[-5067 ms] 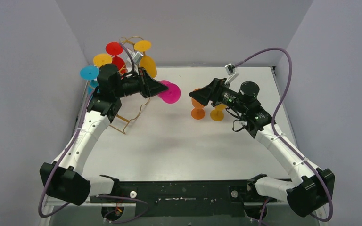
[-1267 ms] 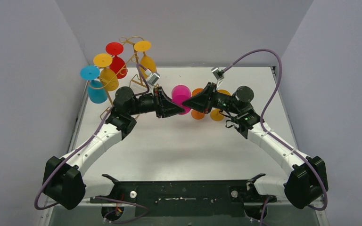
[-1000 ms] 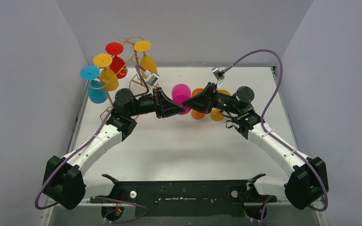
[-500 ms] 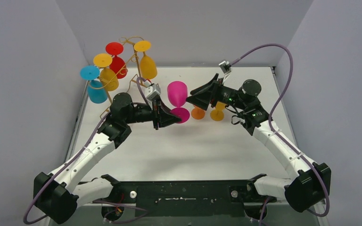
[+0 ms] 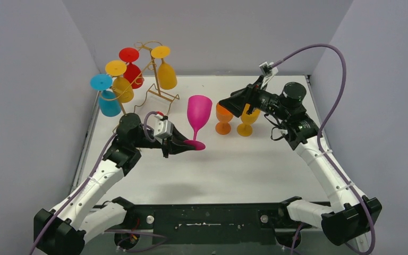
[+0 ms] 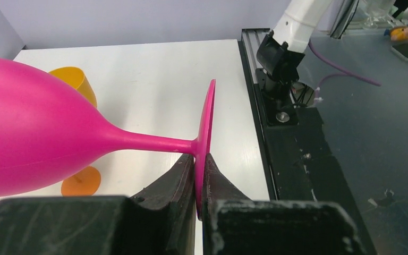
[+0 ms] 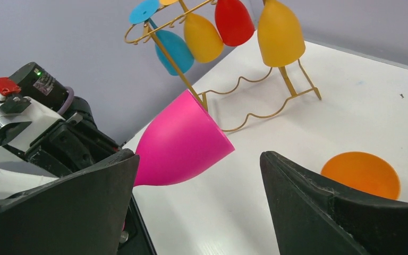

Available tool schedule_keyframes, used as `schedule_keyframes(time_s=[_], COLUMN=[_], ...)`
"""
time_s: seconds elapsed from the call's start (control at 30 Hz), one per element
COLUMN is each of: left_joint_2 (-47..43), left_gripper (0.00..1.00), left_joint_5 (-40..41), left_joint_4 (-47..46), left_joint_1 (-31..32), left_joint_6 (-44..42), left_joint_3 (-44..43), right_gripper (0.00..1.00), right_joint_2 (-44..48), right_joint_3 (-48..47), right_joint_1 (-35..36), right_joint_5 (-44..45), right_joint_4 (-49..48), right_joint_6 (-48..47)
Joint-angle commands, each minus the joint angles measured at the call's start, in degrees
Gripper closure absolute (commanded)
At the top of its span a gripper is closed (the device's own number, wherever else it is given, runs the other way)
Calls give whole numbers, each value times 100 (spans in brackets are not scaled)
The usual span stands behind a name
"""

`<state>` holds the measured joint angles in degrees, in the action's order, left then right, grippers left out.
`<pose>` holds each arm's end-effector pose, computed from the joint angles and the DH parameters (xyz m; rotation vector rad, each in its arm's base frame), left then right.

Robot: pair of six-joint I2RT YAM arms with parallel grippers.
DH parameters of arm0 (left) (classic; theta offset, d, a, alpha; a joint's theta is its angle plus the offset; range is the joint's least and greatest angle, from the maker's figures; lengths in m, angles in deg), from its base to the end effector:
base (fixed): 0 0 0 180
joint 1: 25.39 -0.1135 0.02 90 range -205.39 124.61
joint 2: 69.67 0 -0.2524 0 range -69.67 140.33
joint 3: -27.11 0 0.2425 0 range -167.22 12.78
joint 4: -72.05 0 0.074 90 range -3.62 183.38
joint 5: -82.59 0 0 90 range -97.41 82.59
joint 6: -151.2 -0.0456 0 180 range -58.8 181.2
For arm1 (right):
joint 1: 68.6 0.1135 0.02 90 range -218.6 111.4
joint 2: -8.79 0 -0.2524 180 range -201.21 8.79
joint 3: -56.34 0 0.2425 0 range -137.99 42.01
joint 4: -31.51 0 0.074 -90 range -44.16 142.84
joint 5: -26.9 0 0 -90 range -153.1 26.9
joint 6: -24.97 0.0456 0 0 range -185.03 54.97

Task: Take the wine glass off the wine glass rack
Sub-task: Place the wine glass at the center of the board.

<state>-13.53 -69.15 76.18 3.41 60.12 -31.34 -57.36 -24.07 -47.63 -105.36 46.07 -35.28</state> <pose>0.1710 -0.1398 0.3298 1.2231 1.2225 -1.2158 0.2325 0.1219 0.4035 -0.4939 1.6525 1.2481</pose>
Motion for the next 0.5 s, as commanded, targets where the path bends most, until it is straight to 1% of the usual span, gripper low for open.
schedule_keyframes(time_s=[0.0,0.07,0.13,0.2,0.27,0.33,0.4,0.47], left_joint_2=[-156,-144,-127,-136,-122,-89,-55,-51], left_gripper=[100,100,100,100,100,100,100,100], left_joint_5=[-1069,-1325,-1654,-2012,-2265,-2472,-2744,-2796], left_joint_4=[-386,-520,-573,-659,-661,-615,-497,88], left_joint_1=[-352,-568,-818,-998,-1086,-1104,-1088,-1058], left_joint_6=[-406,-339,-356,-376,-371,-377,-432,-803], left_joint_3=[170,199,219,270,283,258,201,46], right_gripper=[12,11,11,10,10,13,17,19], right_joint_2=[-120,-283,-486,-624,-750,-937,-1104,-1259], right_joint_3=[-539,-622,-680,-524,-260,-166,-163,-218], right_joint_1=[-119,-327,-593,-863,-1017,-1001,-927,-806], right_joint_5=[-406,-1319,-2105,-2608,-2929,-3180,-3258,-3343], right_joint_4=[463,363,91,-781,-1766,-2313,-2504,-2606], right_joint_6=[-360,-111,383,1208,2166,2718,2921,2939])
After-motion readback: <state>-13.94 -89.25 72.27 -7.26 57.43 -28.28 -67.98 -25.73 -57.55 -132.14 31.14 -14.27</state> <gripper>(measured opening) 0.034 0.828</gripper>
